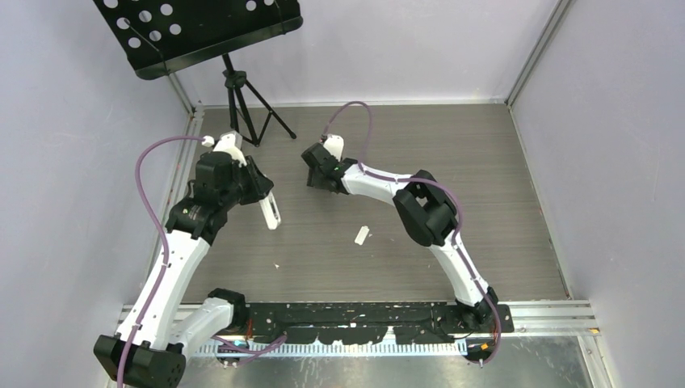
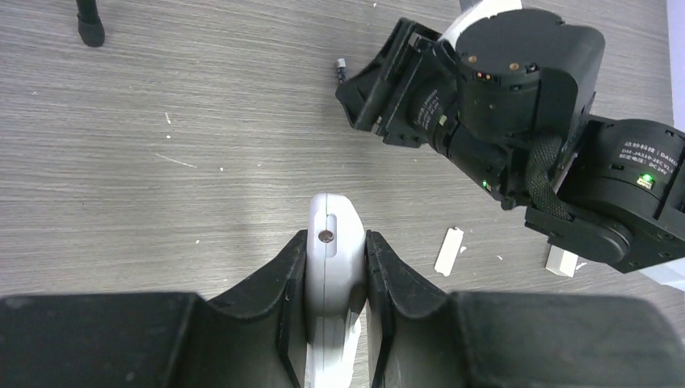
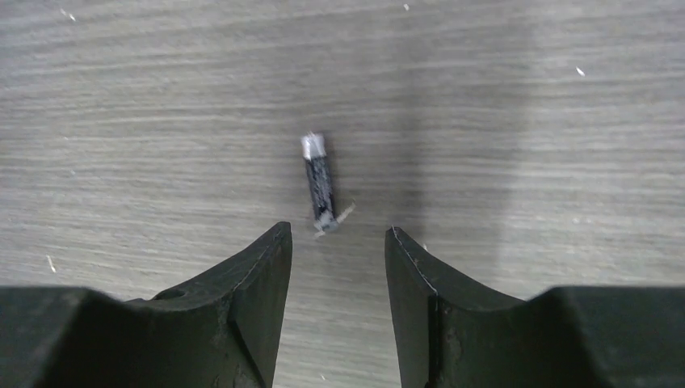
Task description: Load the batteries into the remote control
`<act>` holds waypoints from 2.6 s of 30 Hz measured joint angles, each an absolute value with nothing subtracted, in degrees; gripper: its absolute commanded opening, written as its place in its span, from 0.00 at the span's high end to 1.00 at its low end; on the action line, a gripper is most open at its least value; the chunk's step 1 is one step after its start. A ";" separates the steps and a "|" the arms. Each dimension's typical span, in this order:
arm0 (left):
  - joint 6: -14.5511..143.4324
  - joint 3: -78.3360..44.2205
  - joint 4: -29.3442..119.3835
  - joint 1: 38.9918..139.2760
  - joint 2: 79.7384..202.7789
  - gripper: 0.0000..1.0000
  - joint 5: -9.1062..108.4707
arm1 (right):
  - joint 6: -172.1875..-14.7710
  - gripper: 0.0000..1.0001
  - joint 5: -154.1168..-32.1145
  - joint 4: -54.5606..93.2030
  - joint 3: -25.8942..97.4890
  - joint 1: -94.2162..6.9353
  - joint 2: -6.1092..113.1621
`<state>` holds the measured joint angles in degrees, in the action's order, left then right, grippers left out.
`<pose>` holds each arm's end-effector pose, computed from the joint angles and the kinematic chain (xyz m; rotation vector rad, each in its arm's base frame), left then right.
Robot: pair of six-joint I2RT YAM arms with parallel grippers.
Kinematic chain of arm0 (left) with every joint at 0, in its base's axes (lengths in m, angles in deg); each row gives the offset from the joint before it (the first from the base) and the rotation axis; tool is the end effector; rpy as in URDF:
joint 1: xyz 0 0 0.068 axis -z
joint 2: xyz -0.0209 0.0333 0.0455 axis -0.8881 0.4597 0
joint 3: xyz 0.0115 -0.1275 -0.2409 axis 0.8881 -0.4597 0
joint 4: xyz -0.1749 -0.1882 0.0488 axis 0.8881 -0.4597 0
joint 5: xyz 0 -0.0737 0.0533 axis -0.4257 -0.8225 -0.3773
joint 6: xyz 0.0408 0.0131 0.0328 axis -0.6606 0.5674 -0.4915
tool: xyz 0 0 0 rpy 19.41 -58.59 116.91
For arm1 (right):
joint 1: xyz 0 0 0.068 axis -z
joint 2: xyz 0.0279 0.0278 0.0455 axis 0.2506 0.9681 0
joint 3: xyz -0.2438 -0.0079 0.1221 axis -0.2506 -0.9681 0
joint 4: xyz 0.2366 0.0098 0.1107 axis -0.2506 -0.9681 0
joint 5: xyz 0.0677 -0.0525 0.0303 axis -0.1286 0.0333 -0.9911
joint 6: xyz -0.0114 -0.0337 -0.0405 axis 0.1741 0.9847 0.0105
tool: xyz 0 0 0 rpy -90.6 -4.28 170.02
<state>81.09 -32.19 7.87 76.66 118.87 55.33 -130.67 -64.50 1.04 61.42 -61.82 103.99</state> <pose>0.1891 -0.0489 0.3449 -0.2382 2.1368 -0.4841 0.3531 0.3640 0.1582 0.0950 2.3773 0.3247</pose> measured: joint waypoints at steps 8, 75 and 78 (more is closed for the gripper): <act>80.63 -31.99 7.06 76.66 118.87 1.00 55.46 | -126.17 0.59 -59.43 0.50 70.73 -62.85 110.44; 84.37 -33.76 13.14 76.66 116.11 1.00 43.38 | -152.64 0.56 -57.27 -23.81 20.48 -61.89 63.88; 84.37 -33.79 13.11 76.66 116.70 1.00 43.38 | -146.54 0.58 -57.55 -23.61 21.37 -60.66 61.15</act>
<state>84.37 -33.79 13.11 76.66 116.70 43.38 -146.54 -57.55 -23.61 21.37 -60.66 61.15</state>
